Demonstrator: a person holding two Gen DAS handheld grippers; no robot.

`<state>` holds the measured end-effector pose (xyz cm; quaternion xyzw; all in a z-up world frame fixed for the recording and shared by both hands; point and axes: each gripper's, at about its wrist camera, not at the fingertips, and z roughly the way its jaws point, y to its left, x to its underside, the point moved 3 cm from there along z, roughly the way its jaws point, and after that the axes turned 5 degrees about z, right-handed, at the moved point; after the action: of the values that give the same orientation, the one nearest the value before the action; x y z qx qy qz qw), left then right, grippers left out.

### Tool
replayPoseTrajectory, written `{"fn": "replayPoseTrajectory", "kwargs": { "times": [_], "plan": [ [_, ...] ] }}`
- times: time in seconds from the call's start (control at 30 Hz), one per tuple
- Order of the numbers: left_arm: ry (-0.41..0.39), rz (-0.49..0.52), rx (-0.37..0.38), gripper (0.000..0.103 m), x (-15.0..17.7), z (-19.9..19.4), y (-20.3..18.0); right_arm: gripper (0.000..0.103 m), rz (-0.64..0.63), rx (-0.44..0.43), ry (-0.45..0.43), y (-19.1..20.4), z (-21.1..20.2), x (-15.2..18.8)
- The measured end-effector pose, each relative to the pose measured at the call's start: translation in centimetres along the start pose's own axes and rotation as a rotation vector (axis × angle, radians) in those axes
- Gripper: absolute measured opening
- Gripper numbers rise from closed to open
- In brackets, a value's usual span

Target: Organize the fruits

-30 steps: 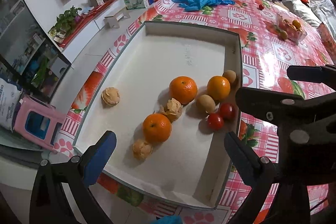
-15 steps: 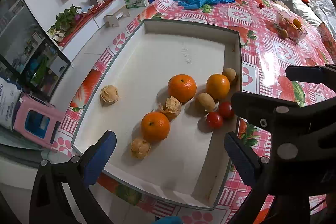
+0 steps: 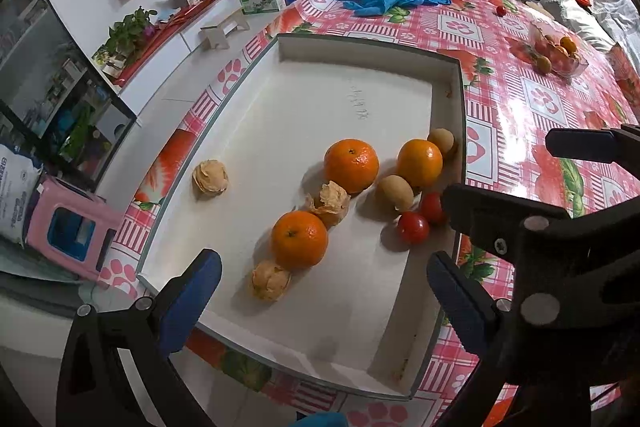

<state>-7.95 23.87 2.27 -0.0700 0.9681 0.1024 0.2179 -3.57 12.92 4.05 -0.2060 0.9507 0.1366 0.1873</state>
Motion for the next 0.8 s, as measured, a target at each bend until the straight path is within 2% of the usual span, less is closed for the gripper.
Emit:
{"fn": "replayPoseTrajectory", "kwargs": {
  "times": [0.8],
  "plan": [
    [0.005,-0.006,-0.001,0.103,0.05,0.08,0.37,0.103,-0.075,0.076,-0.028,0.96,-0.24,0.36]
  ]
}}
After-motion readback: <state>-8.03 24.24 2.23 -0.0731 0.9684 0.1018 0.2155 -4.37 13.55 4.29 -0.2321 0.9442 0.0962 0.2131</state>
